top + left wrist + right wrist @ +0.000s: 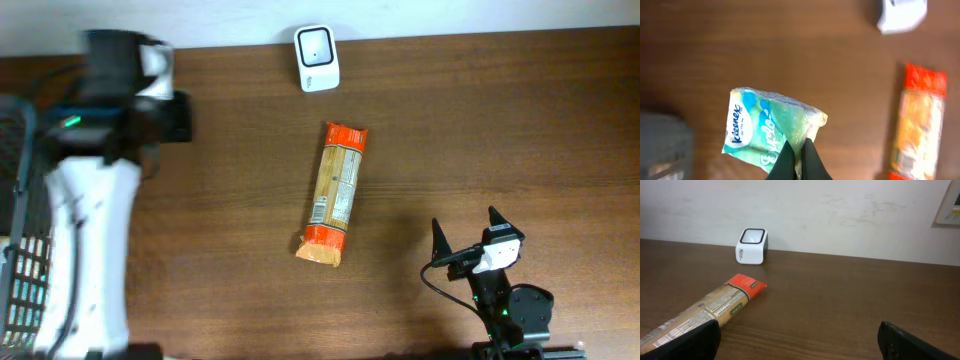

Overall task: Scan the item barcode
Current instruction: 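Move the small green tissue pack from basket to table with left gripper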

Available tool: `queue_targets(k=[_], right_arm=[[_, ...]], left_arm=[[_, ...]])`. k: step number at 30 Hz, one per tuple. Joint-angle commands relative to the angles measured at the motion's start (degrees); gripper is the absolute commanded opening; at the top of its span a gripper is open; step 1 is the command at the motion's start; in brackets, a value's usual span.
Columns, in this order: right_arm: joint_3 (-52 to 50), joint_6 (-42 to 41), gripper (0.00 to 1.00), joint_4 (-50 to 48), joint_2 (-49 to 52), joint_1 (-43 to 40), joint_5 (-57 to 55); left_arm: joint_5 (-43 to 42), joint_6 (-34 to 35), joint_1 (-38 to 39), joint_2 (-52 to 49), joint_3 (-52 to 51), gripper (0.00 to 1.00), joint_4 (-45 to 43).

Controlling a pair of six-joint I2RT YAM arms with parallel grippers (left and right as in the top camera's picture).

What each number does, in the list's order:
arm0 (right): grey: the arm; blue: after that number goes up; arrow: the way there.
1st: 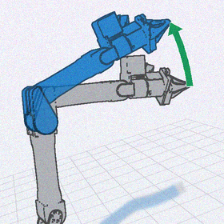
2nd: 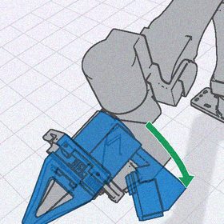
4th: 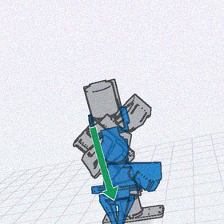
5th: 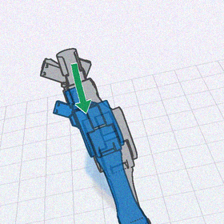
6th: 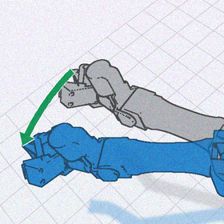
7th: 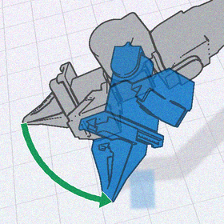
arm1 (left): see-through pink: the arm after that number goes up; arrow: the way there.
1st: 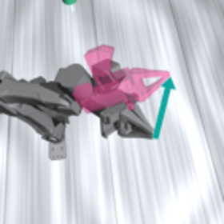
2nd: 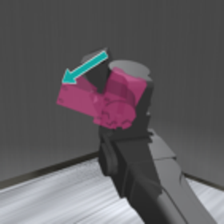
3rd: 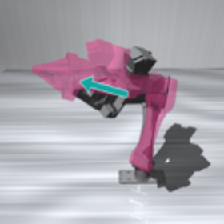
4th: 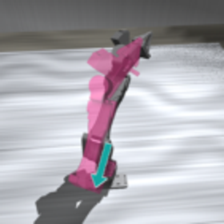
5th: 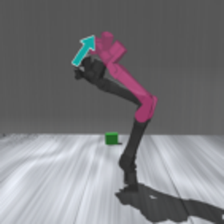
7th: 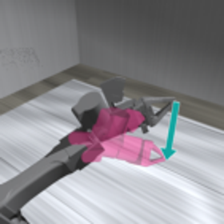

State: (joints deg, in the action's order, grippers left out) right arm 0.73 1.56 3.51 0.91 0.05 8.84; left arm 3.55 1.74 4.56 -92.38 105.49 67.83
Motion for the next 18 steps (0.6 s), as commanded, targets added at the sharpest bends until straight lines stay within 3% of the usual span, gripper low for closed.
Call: queue_targets(k=[1, 5, 9, 10, 11, 13, 15, 18], right_arm=[[-0.42, -0.07, 0.98, 0.20, -0.39, 0.35, -0.35], [-0.42, -0.07, 0.99, 0.20, -0.39, 0.35, -0.35], [-0.42, -0.07, 0.99, 0.20, -0.39, 0.35, -0.35], [-0.42, -0.07, 0.99, 0.20, -0.39, 0.35, -0.35], [-0.42, -0.07, 0.99, 0.20, -0.39, 0.35, -0.35], [-0.42, -0.07, 0.99, 0.20, -0.39, 0.35, -0.35], [-0.42, -0.07, 0.99, 0.20, -0.39, 0.35, -0.35], [-0.42, -0.07, 0.99, 0.20, -0.39, 0.35, -0.35]], left_arm=[[-1.53, -1.36, 8.52, -9.44, -0.02, 0.00, 1.75], [-2.93, -1.36, 19.78, -26.58, -0.46, 0.00, 0.96], [-3.39, -0.44, 23.21, -36.44, -0.46, 0.00, 1.05], [-3.34, 1.40, 23.76, -36.96, -0.46, 0.26, 0.98], [-3.19, 3.23, 23.78, -36.89, -0.22, 0.99, 0.61], [-3.15, 3.43, 23.04, -36.81, 2.29, 0.99, 1.36], [0.81, 4.92, 21.18, -36.81, 14.56, 0.99, 8.15], [11.21, 8.07, 13.88, -36.81, 45.83, 0.99, 23.69]])
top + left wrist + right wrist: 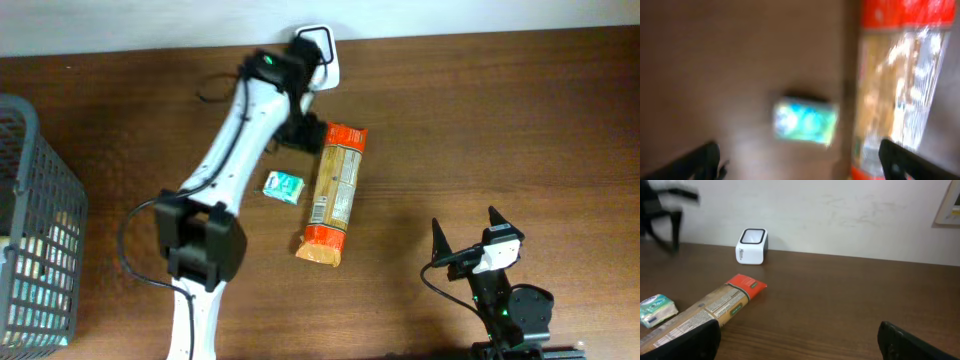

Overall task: Scan the item barcode
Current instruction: 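Move the small green tissue pack from basket to table with left gripper, then take the white wipes pack from the basket with the left gripper, place it left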

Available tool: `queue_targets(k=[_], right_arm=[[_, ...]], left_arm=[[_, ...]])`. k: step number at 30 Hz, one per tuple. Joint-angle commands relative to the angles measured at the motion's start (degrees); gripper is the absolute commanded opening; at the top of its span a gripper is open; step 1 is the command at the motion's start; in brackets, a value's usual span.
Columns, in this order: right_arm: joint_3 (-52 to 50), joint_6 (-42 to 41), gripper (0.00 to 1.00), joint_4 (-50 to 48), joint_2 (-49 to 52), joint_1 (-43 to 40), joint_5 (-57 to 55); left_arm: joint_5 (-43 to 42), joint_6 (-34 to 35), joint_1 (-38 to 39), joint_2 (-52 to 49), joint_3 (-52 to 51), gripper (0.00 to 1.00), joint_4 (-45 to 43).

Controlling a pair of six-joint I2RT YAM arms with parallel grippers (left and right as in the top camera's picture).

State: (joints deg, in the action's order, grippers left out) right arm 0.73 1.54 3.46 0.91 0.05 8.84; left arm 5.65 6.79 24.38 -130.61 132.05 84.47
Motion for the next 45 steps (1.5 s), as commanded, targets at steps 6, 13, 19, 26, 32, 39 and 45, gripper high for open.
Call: queue_targets(k=[6, 13, 19, 26, 32, 39, 45], right_arm=[[-0.42, -0.04, 0.99, 0.24, -0.39, 0.35, -0.35], [-0.42, -0.04, 0.99, 0.24, -0.39, 0.35, -0.35], [-0.42, -0.04, 0.99, 0.24, -0.37, 0.35, -0.35], [-0.42, -0.04, 0.99, 0.24, -0.39, 0.37, -0.35], [-0.42, -0.04, 0.99, 0.24, -0.39, 0.35, -0.35], [-0.42, -0.04, 0.99, 0.24, -0.39, 0.35, -0.35], [-0.42, -0.04, 0.99, 0.24, -0.37, 0.35, -0.35]], left_arm=[[7.67, 2.58, -33.46, 11.37, 42.40, 0.99, 12.26], [5.49, 7.85, -67.80, 24.09, 17.84, 0.99, 12.26], [5.05, 10.54, -73.05, 23.96, -22.82, 0.99, -8.28], [5.09, 10.32, -73.22, 21.70, -45.33, 0.99, -32.37], [6.40, 9.88, -73.42, 14.75, -45.99, 1.00, -35.43], [10.25, 8.98, -73.57, 12.20, -47.69, 0.39, -35.74], [10.23, 8.96, -73.57, 16.33, -38.69, 0.00, -27.91]])
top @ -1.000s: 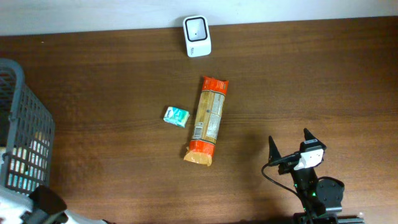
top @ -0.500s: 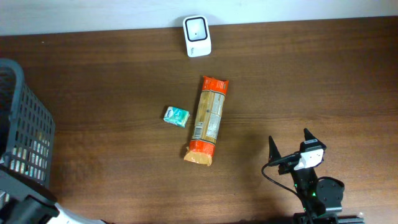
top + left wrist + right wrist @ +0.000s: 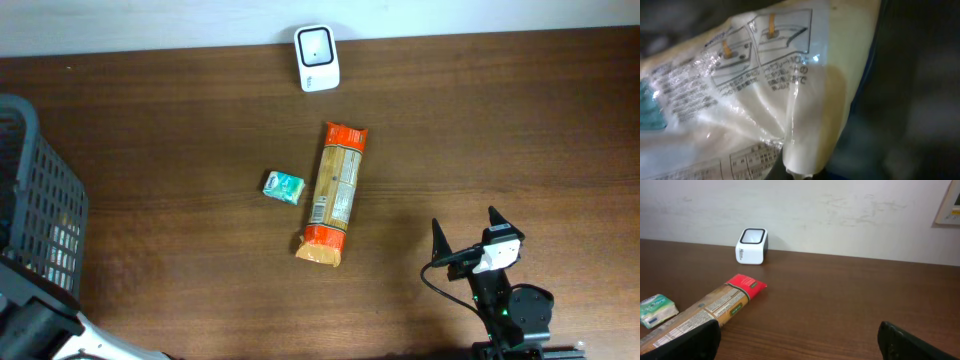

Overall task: Scan the item barcode
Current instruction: 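Take the white wipes pack from the basket with the left gripper, place it left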

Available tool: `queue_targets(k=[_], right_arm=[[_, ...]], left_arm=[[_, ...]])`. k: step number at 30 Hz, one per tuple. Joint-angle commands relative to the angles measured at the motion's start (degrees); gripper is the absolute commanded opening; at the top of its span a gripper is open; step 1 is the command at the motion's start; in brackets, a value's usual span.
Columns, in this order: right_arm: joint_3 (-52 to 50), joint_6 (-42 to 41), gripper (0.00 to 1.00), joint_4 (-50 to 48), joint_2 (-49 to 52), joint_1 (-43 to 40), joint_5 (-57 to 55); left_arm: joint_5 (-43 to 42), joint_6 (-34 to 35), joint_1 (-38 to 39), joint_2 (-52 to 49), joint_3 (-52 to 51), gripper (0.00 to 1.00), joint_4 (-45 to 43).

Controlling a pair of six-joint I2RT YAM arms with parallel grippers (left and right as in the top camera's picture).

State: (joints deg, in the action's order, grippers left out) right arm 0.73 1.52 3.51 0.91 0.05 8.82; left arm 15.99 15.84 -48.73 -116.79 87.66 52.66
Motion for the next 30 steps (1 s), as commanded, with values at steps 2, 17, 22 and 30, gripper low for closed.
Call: queue_targets(k=[2, 17, 22, 30], right_arm=[[-0.42, -0.02, 0.99, 0.20, -0.39, 0.35, -0.33], [-0.42, -0.02, 0.99, 0.20, -0.39, 0.35, -0.33], [-0.42, -0.02, 0.98, 0.20, -0.39, 0.35, -0.33], [-0.42, -0.02, 0.98, 0.20, -0.39, 0.35, -0.33]], left_arm=[[-0.79, -0.07, -0.11, 8.72, 13.31, 0.00, 8.31], [-1.62, -3.93, 57.48, 30.56, 21.90, 0.00, 18.25], [-1.64, 21.31, 61.00, 7.93, 21.84, 0.00, 26.03], [-6.12, 53.02, 61.00, -8.41, 18.14, 0.99, 27.34]])
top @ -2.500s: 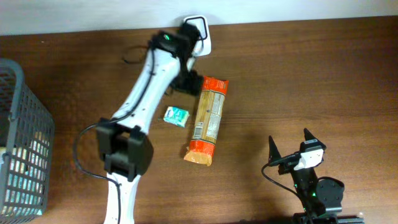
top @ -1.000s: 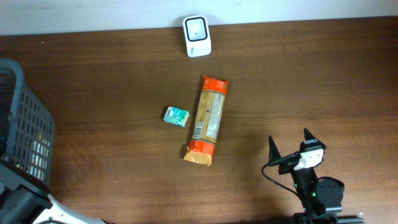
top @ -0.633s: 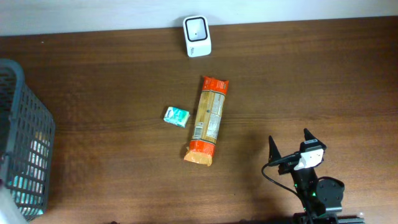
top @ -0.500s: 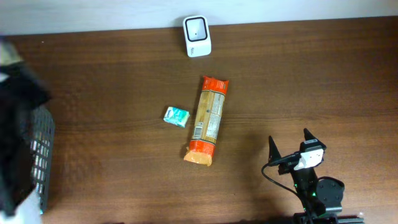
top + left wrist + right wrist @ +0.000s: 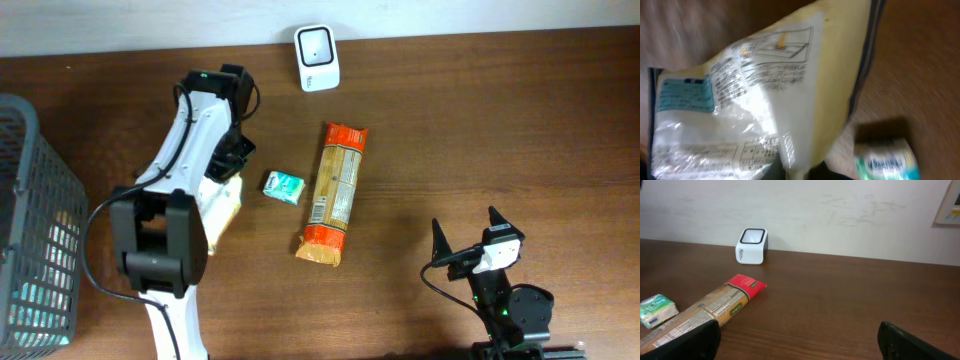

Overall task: Scan the item barcode
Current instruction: 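Take the white wipes pack from the basket with the left gripper, place it left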

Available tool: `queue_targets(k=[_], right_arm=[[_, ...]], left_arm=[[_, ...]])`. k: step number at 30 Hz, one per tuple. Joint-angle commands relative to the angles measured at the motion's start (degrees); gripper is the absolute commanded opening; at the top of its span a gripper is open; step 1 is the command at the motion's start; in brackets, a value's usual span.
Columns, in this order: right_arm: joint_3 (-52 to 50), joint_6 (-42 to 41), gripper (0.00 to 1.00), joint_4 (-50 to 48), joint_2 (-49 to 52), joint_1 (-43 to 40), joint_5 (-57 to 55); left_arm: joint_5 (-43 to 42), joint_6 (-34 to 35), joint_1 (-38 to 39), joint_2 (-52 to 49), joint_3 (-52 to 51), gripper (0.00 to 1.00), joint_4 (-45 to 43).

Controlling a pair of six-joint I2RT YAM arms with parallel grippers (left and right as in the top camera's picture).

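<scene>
My left gripper (image 5: pixel 232 165) is shut on a pale yellow and clear plastic bag (image 5: pixel 222 203) with printed labels, held over the table left of centre. In the left wrist view the bag (image 5: pixel 765 95) fills the frame, pinched at the bottom edge by the left gripper (image 5: pixel 801 174). The white scanner (image 5: pixel 317 45) stands at the table's far edge, also seen as the scanner (image 5: pixel 752 246) in the right wrist view. My right gripper (image 5: pixel 797 342) rests open at the front right, away from everything.
A green tissue pack (image 5: pixel 283 186) lies just right of the held bag. Beside it lies a long pasta packet (image 5: pixel 335 195) with red ends. A grey wire basket (image 5: pixel 30 230) with more items stands at the left edge.
My left arm was down at the basket, shut on the bag in the dark. Now it holds that bag over the table beside the tissue pack. The right arm is unchanged.
First my left gripper held the tissue pack at the left of the table. Then the pack lay beside the pasta packet and the gripper was open above it. Then the arm was at the basket, shut on the yellow bag, which now hangs over the table.
</scene>
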State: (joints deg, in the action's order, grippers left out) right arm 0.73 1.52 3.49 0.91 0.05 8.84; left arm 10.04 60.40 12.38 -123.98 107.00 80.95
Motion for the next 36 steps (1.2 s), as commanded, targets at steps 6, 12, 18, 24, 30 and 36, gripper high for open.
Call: queue_targets(k=[6, 12, 18, 24, 30, 36], right_arm=[[-0.42, -0.02, 0.99, 0.22, -0.39, 0.35, -0.35], [-0.42, -0.02, 0.99, 0.22, -0.39, 0.35, -0.35], [-0.42, -0.02, 0.99, 0.22, -0.39, 0.35, -0.35], [-0.42, -0.02, 0.99, 0.22, -0.39, 0.35, -0.35], [-0.42, -0.02, 0.99, 0.22, -0.39, 0.35, -0.35], [-0.42, -0.02, 0.99, 0.22, -0.39, 0.35, -0.35]], left_arm=[[4.00, -10.62, -1.70, 1.03, 14.49, 0.99, -0.44], [15.37, -34.56, -8.94, 12.35, 47.58, 0.99, 10.56], [3.45, -33.07, -44.28, 20.41, 42.10, 0.99, 15.78], [2.93, -33.07, -62.29, 20.52, 6.29, 1.00, 8.07], [0.68, -40.65, -65.70, 20.48, -23.37, 0.85, -15.06], [0.92, -40.81, -65.72, 19.80, -33.86, 0.43, -23.67]])
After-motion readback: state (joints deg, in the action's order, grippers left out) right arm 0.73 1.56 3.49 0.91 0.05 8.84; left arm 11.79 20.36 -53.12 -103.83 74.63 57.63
